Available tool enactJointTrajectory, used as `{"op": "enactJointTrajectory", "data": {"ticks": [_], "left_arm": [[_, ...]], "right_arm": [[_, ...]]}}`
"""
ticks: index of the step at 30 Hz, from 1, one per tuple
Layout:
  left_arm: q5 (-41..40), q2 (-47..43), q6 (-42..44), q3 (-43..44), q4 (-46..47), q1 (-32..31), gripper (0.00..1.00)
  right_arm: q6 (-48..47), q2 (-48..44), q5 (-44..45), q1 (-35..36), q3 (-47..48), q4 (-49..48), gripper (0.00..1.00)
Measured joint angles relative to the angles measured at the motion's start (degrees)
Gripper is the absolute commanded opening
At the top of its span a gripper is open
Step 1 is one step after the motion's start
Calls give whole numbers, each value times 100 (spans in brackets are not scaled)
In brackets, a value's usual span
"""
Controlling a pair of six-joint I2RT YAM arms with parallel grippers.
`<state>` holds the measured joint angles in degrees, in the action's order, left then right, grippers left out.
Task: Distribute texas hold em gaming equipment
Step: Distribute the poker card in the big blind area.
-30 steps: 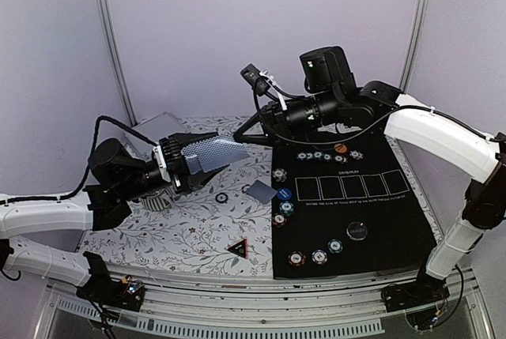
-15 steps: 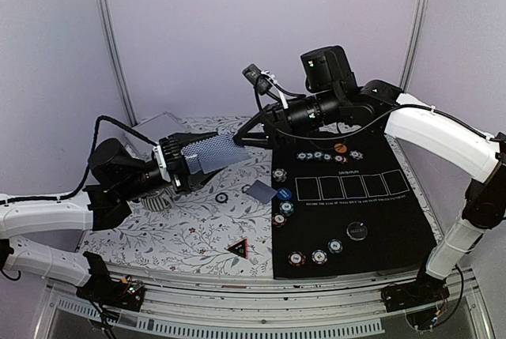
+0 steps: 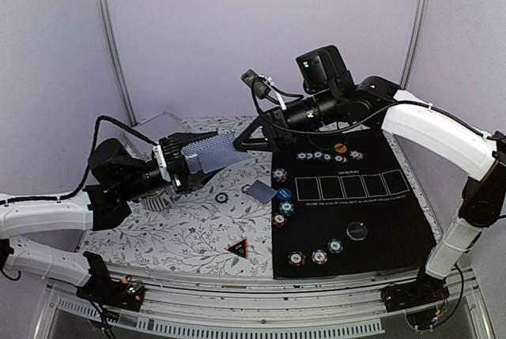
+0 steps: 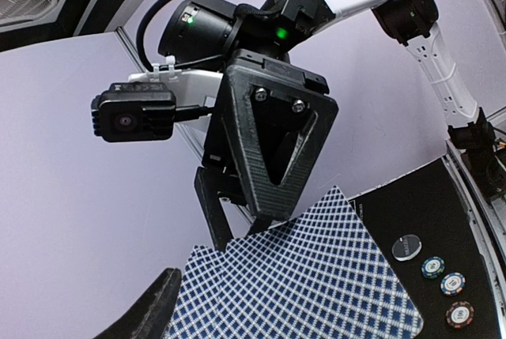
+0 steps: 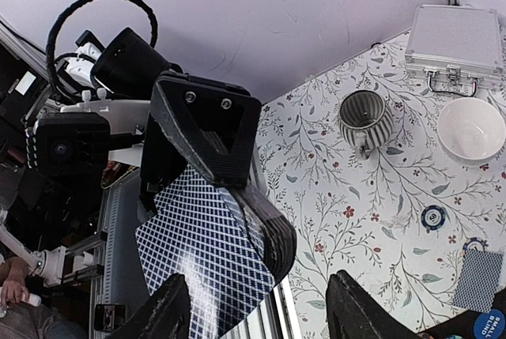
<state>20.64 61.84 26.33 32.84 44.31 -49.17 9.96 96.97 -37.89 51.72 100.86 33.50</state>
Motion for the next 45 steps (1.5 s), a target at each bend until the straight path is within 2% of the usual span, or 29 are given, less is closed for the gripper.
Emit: {"op": "enactJointTrajectory", "data": {"ticks": [5, 10, 16, 26, 32, 45], "left_arm": [[0, 0, 0, 0, 0, 0, 56], [0, 22, 0, -2, -20, 2, 56], [-20, 33, 0, -2, -7, 4, 56], [-22, 33, 0, -2, -13, 4, 56], [-37, 33, 0, -2, -11, 4, 56], [-61, 33, 0, -2, -7, 7, 56]], "right_arm": [[72, 120, -22, 0, 81, 118, 54], [142, 297, -136, 0, 170, 168, 37], [136, 313, -140, 0, 271, 236, 27], [74, 260, 7, -35, 271, 321, 20], [28, 216, 120, -105, 271, 428, 4], [15, 125, -109, -247, 271, 546, 1]]}}
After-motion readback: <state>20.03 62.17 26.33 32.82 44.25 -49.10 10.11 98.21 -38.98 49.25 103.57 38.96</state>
